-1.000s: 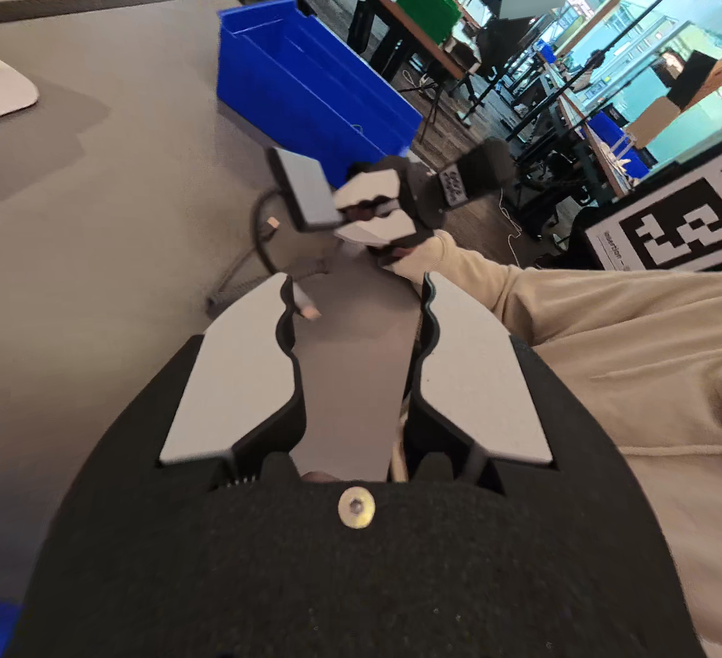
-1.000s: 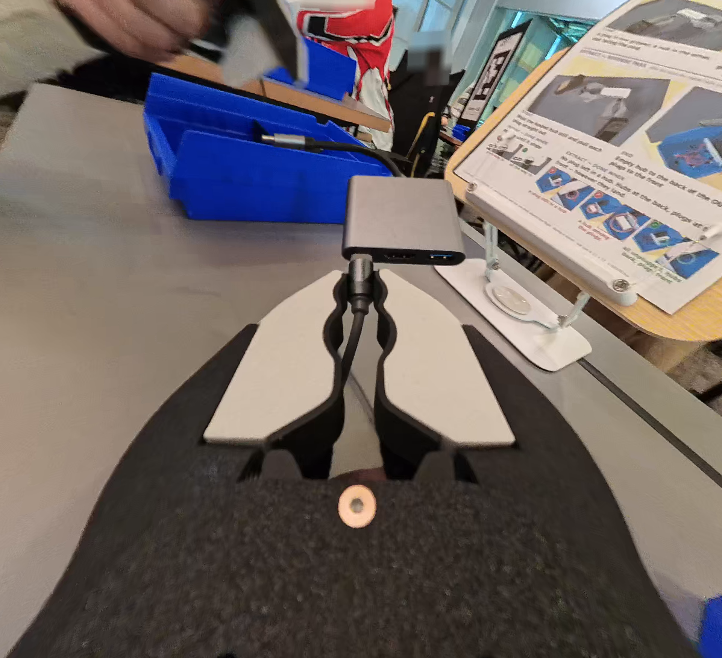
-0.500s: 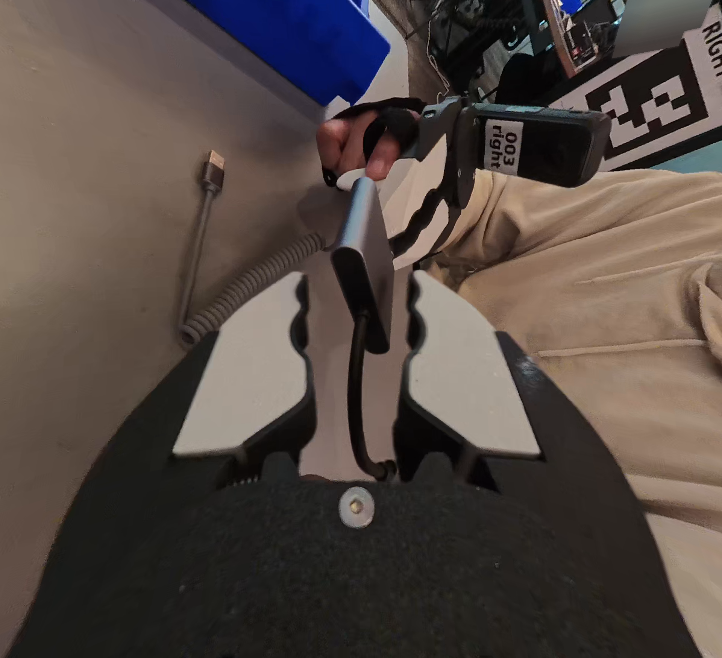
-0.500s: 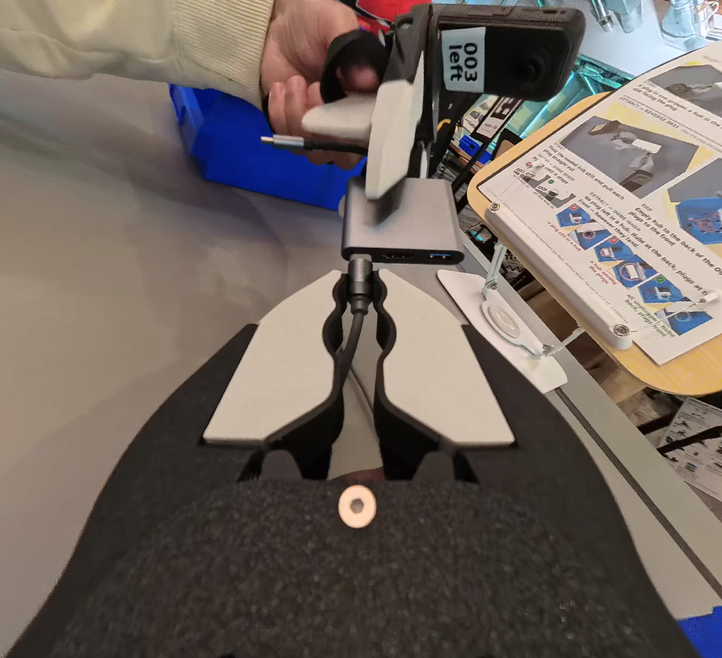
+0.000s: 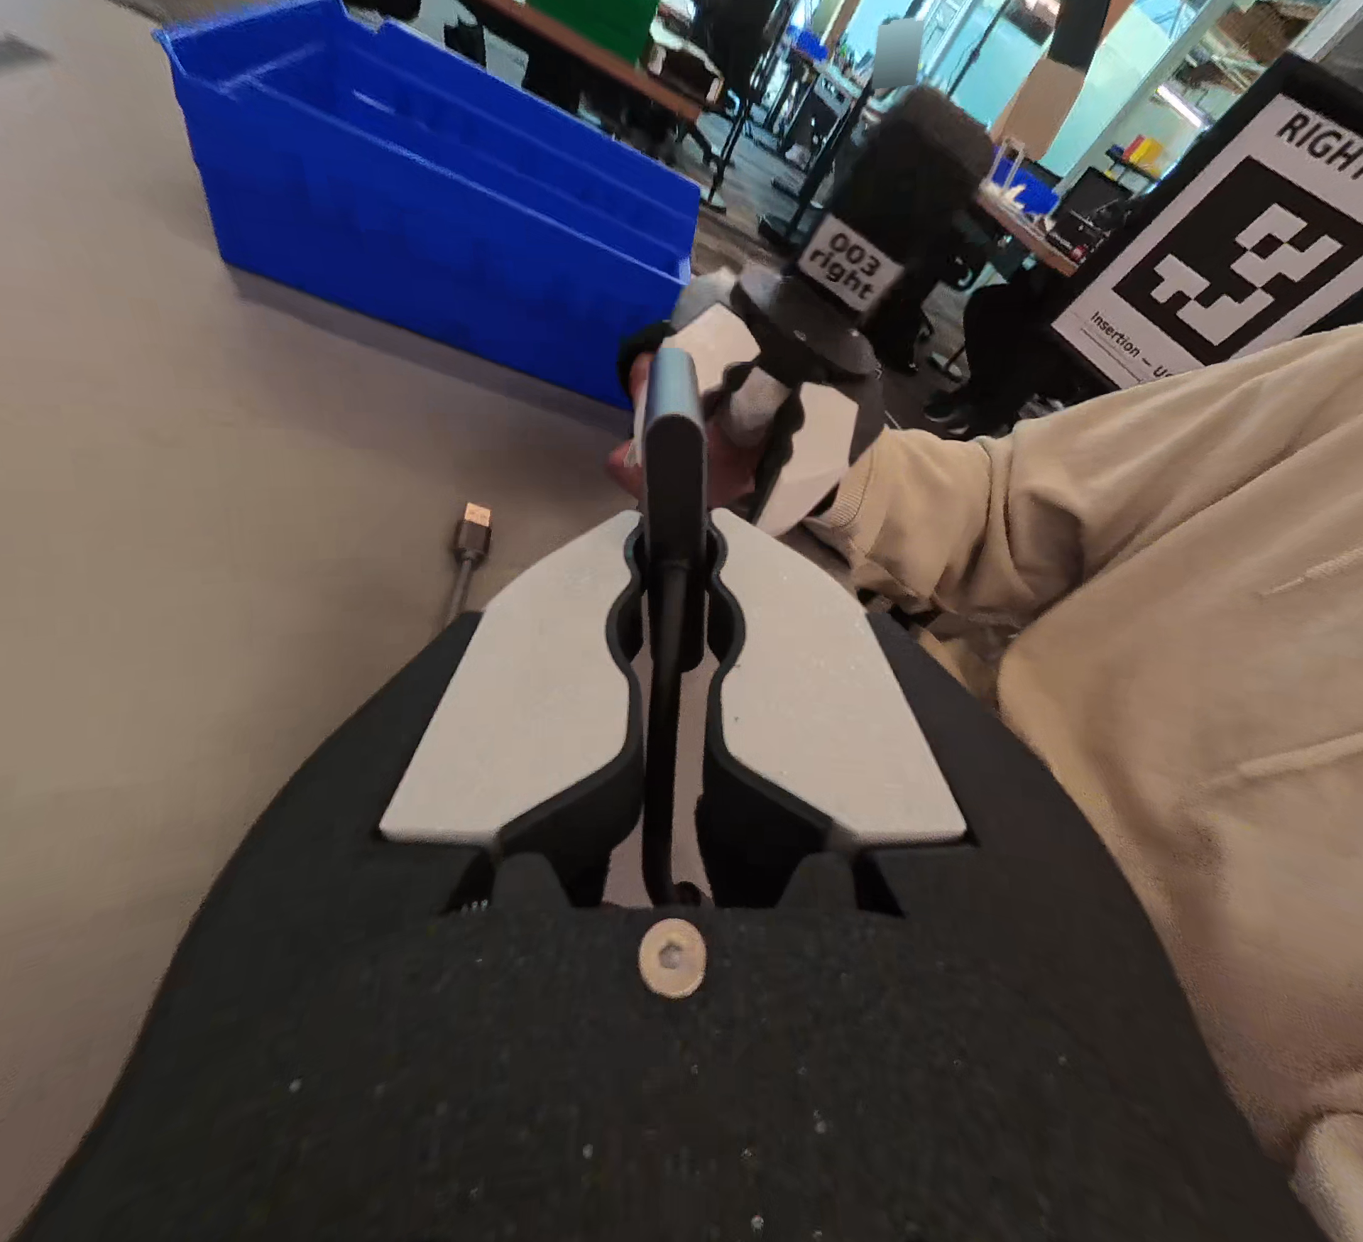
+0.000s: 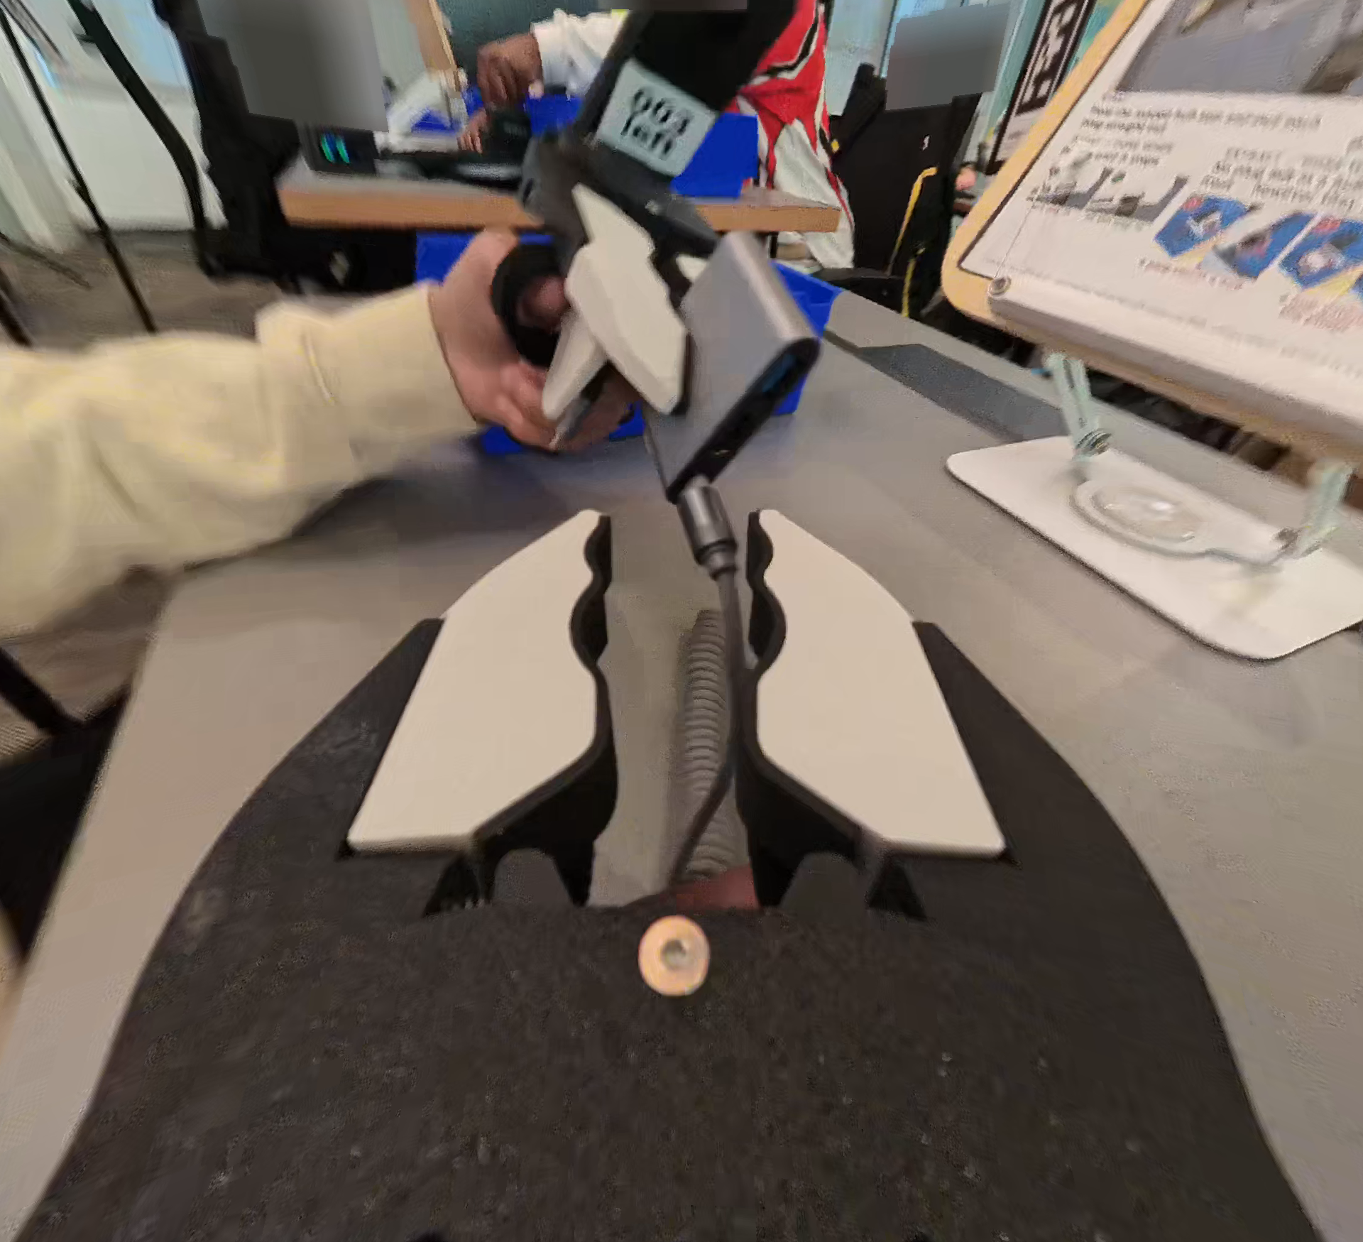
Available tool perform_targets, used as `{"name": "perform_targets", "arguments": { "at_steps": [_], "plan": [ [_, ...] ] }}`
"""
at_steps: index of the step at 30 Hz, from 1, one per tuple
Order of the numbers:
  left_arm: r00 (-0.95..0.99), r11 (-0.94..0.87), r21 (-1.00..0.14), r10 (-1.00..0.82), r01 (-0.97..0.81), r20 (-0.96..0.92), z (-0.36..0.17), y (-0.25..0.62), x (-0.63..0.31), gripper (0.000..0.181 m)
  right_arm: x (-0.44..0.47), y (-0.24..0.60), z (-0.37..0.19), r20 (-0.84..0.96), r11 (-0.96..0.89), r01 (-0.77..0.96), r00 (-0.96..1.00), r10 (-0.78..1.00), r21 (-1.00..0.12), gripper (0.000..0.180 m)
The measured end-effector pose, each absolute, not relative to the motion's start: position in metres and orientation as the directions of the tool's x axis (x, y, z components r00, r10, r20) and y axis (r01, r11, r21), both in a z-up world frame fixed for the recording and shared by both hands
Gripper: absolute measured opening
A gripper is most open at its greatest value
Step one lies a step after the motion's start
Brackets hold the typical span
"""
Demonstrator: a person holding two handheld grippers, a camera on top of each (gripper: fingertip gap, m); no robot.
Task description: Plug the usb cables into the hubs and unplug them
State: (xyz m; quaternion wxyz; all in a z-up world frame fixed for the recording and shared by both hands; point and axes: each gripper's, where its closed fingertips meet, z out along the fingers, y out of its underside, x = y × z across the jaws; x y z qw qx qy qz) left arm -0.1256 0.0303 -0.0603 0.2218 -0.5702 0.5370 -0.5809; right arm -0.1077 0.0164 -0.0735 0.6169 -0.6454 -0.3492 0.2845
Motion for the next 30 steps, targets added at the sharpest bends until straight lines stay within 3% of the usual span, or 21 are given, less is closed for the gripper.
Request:
{"name": "perform_targets", "arguments": {
  "at_steps": [5, 14, 30],
  "plan": [
    [-0.282, -0.331, -0.909, -0.873, -0.253, 0.397, -0.052, 0.029, -0.136, 0.012, -0.107, 0.016, -0.063, -0.307, -0.267, -0.153, 0.436, 0.846, -0.952, 0.029],
    [-0.344, -0.385, -0.895, -0.828, -0.225, 0.443, -0.061, 0.025, -0.136, 0.012, -0.122, 0.019, -0.077, -0.231, -0.245, -0.032, 0.469, 0.852, -0.969, 0.014],
    [-0.336, -0.293, -0.929, -0.872, -0.228, 0.357, -0.065, 0.022, -0.135, 0.012, -0.122, 0.013, -0.082, -0.256, -0.292, 0.019, 0.432, 0.865, -0.956, 0.012]
  ]
}}
